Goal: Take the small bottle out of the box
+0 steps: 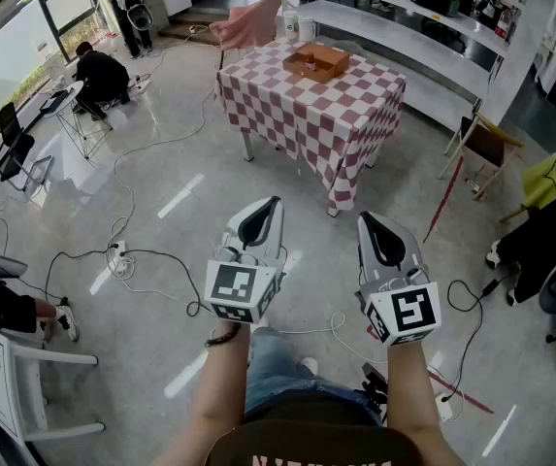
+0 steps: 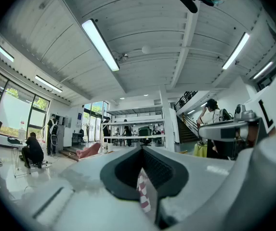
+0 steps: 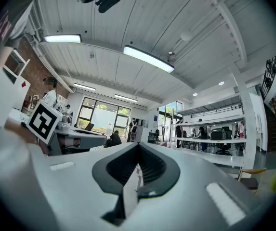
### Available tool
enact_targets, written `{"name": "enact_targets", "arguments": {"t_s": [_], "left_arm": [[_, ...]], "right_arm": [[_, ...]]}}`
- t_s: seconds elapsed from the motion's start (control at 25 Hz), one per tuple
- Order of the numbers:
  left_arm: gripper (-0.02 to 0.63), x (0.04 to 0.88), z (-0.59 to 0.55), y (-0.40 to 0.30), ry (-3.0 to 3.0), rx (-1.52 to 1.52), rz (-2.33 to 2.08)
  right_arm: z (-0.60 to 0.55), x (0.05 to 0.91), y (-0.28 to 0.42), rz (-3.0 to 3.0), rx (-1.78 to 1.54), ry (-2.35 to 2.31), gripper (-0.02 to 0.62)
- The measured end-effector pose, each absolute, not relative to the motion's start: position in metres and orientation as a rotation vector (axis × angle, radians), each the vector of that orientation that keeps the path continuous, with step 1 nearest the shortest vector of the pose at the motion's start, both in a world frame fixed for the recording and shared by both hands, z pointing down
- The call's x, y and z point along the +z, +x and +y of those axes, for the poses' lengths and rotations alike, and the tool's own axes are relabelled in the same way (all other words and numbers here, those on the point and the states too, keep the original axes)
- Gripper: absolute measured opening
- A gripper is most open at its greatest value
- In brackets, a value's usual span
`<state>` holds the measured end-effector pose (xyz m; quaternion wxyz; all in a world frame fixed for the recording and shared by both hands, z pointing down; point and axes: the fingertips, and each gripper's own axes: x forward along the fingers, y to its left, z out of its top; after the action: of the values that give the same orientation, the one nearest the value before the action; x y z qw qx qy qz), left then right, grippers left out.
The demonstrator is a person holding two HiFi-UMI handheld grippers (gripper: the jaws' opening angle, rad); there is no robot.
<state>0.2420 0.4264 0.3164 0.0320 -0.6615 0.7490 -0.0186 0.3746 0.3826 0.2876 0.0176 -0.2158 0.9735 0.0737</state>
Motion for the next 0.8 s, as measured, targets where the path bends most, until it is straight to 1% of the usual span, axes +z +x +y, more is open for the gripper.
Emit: {"name": "enact_targets", "arguments": {"t_s": [0.44,0.8], "left_arm": [[0.000,0.305,0.426,0.257,-2.031,-0.044,2.282],[0.000,0.306,0.383,0.204,-2.016,-0.019,2.298]], "right_arm": [[0.380,0.284,0.388,2.988,0.211,-0.688,0.000],[0.336,0.288,0.341,2.967,0.172,-0.667,0.000]]}}
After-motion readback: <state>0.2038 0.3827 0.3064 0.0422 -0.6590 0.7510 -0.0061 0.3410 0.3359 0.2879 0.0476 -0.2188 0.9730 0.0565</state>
